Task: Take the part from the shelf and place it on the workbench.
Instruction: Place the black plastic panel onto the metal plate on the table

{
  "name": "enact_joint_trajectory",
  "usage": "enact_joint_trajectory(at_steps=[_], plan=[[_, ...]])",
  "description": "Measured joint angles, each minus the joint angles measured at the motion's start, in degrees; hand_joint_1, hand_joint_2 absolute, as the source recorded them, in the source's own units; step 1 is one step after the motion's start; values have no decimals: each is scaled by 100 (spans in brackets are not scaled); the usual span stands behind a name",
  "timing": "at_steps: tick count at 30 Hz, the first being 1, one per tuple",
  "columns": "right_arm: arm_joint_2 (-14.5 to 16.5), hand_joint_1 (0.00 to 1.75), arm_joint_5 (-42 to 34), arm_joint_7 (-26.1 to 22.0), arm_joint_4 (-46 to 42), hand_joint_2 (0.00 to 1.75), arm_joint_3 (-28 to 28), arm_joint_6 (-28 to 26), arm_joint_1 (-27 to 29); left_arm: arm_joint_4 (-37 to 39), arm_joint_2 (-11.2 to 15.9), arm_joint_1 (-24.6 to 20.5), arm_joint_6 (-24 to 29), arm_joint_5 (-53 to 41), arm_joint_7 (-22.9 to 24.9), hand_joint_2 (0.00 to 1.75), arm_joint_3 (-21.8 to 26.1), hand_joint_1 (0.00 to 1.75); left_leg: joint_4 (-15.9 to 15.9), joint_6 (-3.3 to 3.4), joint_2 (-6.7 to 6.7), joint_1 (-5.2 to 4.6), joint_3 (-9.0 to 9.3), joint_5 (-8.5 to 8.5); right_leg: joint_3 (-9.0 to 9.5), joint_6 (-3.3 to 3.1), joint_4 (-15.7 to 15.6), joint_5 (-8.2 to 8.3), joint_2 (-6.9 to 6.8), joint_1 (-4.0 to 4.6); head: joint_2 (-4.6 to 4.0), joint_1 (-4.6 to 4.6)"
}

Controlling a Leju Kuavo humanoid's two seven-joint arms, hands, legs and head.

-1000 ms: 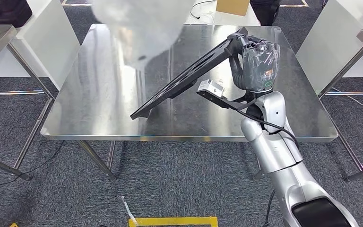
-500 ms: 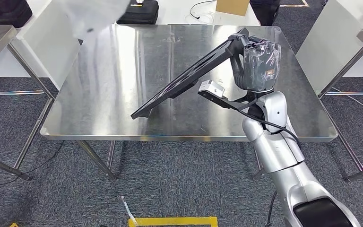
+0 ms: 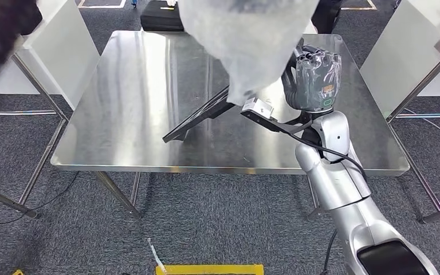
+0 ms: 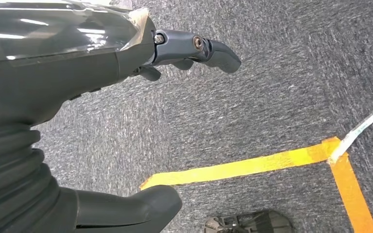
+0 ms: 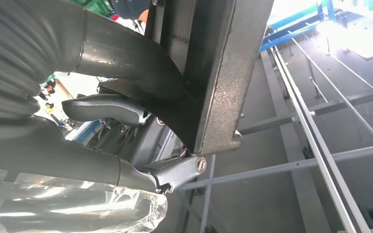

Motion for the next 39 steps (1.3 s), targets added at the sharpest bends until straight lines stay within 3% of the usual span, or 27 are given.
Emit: enact_joint_trajectory(at_steps=[2, 3, 5, 6, 8, 10, 12, 13, 14, 15, 17, 18, 19, 21, 24, 25, 27, 29, 30, 31, 33, 35, 39], plan=[[-3, 175, -1, 4, 1, 175, 0, 0, 2, 0, 8, -1, -2, 0, 1, 175, -11, 0, 94, -115, -27, 34, -15, -69, 396, 141, -798, 340, 4, -55, 0, 5], [-4, 175, -1, 9, 1, 175, 2, 1, 7, 0, 11, -1, -4, 0, 3, 175, -17, 0, 155, -176, -36, 38, -34, -108, 536, 141, -1074, 439, 13, -68, 0, 4], [-9, 175, -1, 21, 1, 175, 2, 5, 27, 0, 21, 3, -8, 1, 13, 175, -22, 0, 211, -257, -49, 27, -63, -149, 593, 32, -1176, 455, 28, -51, 0, 0], [-12, 175, 1, 24, -1, 175, 1, 8, 34, 0, 18, 8, -10, 1, 19, 175, -23, 0, 212, -274, -48, 38, -64, -152, 582, -42, -1170, 450, 31, -49, 0, -4], [-18, 175, 3, 26, -3, 175, 0, 9, 36, 0, 21, 13, -12, 2, 25, 175, -24, 0, 280, -309, -28, 61, -103, -208, 596, -129, -1159, 440, 32, -54, 0, -3], [-16, 175, 6, 26, -6, 175, 2, 9, 33, 0, 22, 10, -14, 2, 26, 175, -25, 0, 757, -343, 16, 71, -333, -451, 630, -192, -1164, 418, 30, -58, 0, -4], [-14, 175, 15, 34, -8, 175, 3, 9, 38, 1, 20, 14, -19, 2, 29, 175, -25, 0, 1561, -353, 45, 69, -760, -759, 655, -239, -1162, 386, 24, -28, 0, -5], [-12, 175, 27, 44, -8, 175, 4, 9, 44, 2, 19, 19, -23, 2, 31, 175, -25, 0, 1838, -342, 49, 69, -935, -811, 671, -261, -1161, 370, 22, -8, 0, -5], [-9, 175, 41, 55, -10, 175, 4, 9, 48, 2, 18, 23, -27, 2, 33, 175, -25, 0, 1907, -319, 52, 66, -1011, -751, 692, -282, -1161, 353, 21, 11, 0, -5], [-6, 175, 53, 64, -16, 175, 5, 10, 49, 2, 17, 25, -33, 2, 34, 175, -26, 0, 1740, -282, 52, 59, -968, -583, 721, -301, -1161, 333, 23, 28, 0, -5], [-3, 175, 69, 76, -38, 175, 4, 15, 47, 1, 23, 20, -42, 2, 35, 175, -27, 0, 981, -171, 57, 21, -642, -162, 784, -317, -1166, 283, 26, 51, 0, -1], [-3, 175, 73, 81, -50, 175, 3, 18, 42, 1, 28, 16, -47, 2, 35, 175, -28, 0, 637, -124, 62, -10, -475, -43, 798, -309, -1168, 261, 28, 70, 0, 0], [-4, 175, 78, 85, -58, 175, 2, 22, 39, 0, 33, 12, -52, 2, 36, 175, -29, 0, 421, -94, 64, -41, -364, 0, 798, -287, -1174, 246, 29, 72, 0, 1], [-5, 175, 90, 93, -66, 175, 1, 41, 40, 0, 37, 8, -62, 2, 39, 175, -37, 0, 310, -72, 57, -94, -302, -43, 789, -225, -1199, 233, 28, 68, 0, 0], [-13, 175, 122, 105, -99, 175, -4, 77, 42, -3, 35, 8, -64, 2, 53, 175, -58, 0, 166, -26, 42, -76, -176, -37, 737, -145, -1092, 159, 16, 62, 0, 7], [-17, 175, 127, 109, -109, 175, -4, 85, 37, -4, 31, 2, -64, 2, 55, 175, -68, 0, 120, -5, 40, -64, -122, -38, 613, -149, -868, 79, 14, 69, 0, 11], [-25, 175, 133, 120, -111, 175, -3, 98, 44, -4, 17, -8, -69, 2, 55, 175, -83, 0, 103, 31, 32, -73, -75, -68, 186, -173, -164, -118, 15, 70, 0, 13], [-38, 175, 174, 138, -110, 175, -5, 132, 85, -4, 7, 0, -76, 2, 63, 175, -89, 0, 109, 47, 18, -78, -38, -110, -175, -143, 284, -141, 16, 69, 0, 13], [-44, 175, 211, 152, -110, 175, -4, 161, 100, -4, 5, 4, -79, 2, 70, 175, -91, 0, 113, 41, 10, -77, -9, -137, -204, -100, 204, -21, 15, 66, 0, 13], [-47, 175, 252, 166, -110, 175, -3, 186, 108, -4, 4, 6, -84, 2, 76, 175, -94, 0, 121, 28, 0, -75, 28, -168, -114, -48, -98, 177, 14, 60, 0, 13], [-49, 175, 338, 202, -108, 175, 1, 243, 108, -4, -2, 1, -93, -3, 84, 175, -104, 0, 156, -22, -20, -86, 82, -247, 209, 0, -888, 559, 14, 60, 0, 13], [-49, 175, 415, 244, -99, 175, 3, 295, 107, -4, -4, -4, -102, -11, 88, 175, -112, 0, 186, -76, -33, -108, 96, -310, 385, -69, -1255, 691, 16, 77, 0, 8], [-56, 175, 514, 310, -55, 175, 1, 364, 107, -12, 2, -12, -117, -41, 99, 175, -125, 0, 252, -174, -24, -90, 83, -412, 449, -251, -1276, 652, 20, 52, 0, 0]])
